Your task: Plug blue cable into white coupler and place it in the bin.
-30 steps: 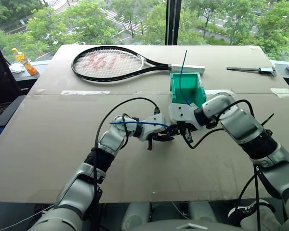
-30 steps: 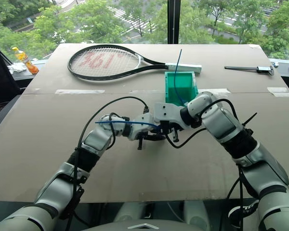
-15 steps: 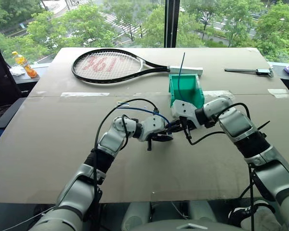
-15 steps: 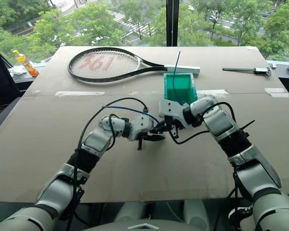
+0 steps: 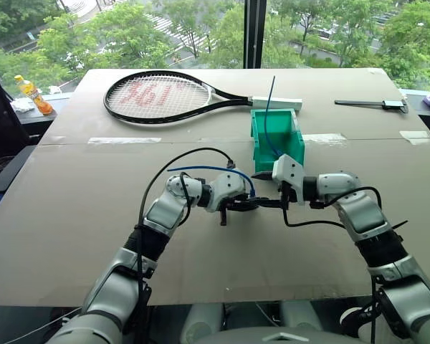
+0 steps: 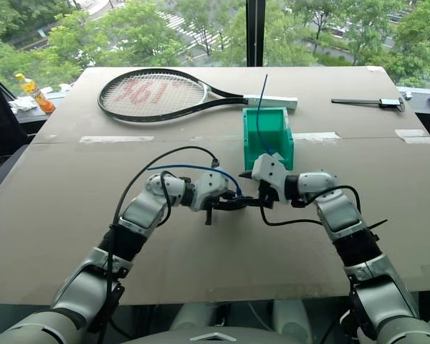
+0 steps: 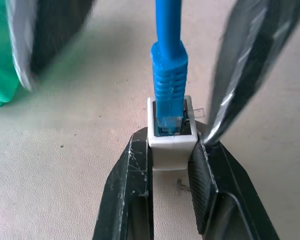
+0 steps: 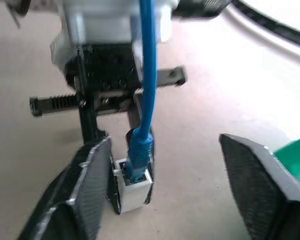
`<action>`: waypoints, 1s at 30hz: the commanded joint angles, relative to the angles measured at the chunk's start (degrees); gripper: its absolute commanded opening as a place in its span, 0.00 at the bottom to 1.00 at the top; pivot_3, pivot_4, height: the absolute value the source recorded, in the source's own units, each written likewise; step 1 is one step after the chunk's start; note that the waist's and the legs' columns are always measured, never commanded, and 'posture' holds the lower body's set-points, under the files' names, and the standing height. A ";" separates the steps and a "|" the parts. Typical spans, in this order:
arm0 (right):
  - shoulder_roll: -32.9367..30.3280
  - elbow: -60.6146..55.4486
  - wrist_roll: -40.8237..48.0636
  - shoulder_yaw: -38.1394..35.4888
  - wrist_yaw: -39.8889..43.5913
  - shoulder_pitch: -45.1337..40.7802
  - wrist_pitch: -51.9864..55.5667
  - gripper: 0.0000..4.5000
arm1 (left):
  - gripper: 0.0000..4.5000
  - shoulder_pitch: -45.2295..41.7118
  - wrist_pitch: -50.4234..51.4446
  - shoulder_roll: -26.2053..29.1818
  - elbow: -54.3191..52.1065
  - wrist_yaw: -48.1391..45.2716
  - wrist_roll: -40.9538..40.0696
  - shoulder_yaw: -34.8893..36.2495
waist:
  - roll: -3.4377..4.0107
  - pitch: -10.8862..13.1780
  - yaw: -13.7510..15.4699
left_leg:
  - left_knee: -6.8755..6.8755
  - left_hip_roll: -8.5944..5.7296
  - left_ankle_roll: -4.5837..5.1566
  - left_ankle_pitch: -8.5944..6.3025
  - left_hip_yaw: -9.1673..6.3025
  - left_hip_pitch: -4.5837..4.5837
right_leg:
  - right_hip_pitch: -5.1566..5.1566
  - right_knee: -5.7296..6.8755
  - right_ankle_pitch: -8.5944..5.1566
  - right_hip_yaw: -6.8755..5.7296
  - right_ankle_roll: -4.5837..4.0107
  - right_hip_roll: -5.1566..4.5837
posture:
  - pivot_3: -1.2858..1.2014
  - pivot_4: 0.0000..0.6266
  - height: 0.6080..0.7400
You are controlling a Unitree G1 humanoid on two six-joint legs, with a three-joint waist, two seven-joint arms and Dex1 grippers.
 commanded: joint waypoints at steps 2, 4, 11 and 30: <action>-2.25 -21.09 6.21 -10.18 -7.30 8.53 6.37 0.88 | 0.08 -1.05 10.71 1.49 -7.89 1.19 -6.01 5.12 | -0.10 0.13 0.21 | -0.05 -0.01 -0.02 0.01 -0.04 -0.28 | -0.28 -0.01 -0.01 -0.03 0.02 0.00 | 0.52 0.24 1.00; -2.62 -28.04 7.38 -13.82 -11.00 14.34 9.20 0.88 | 0.08 -3.34 17.33 1.07 -9.44 3.59 -8.70 7.79 | -0.15 0.16 0.49 | -0.13 -0.01 -0.02 -0.01 -0.13 -0.28 | -0.28 -0.05 -0.06 -0.08 0.06 0.01 | 0.52 0.24 1.00; 0.16 -41.89 6.76 -21.56 -23.05 31.57 12.47 0.88 | 0.08 -22.97 35.24 -3.10 -0.26 11.62 -13.17 12.86 | -0.49 0.73 0.72 | 0.09 -0.15 0.01 -0.01 -0.26 -0.24 | -0.06 -0.03 -0.24 -0.21 0.39 -0.01 | 0.52 0.24 1.00; 2.89 -46.23 3.07 -23.01 -34.36 41.77 9.95 0.89 | 0.94 -53.10 18.87 -15.47 52.41 17.86 -2.50 13.17 | -0.56 0.96 0.45 | 0.00 -0.31 0.03 -0.01 -0.14 -0.19 | -0.04 -0.07 -0.28 0.01 0.48 0.03 | 0.52 0.24 1.00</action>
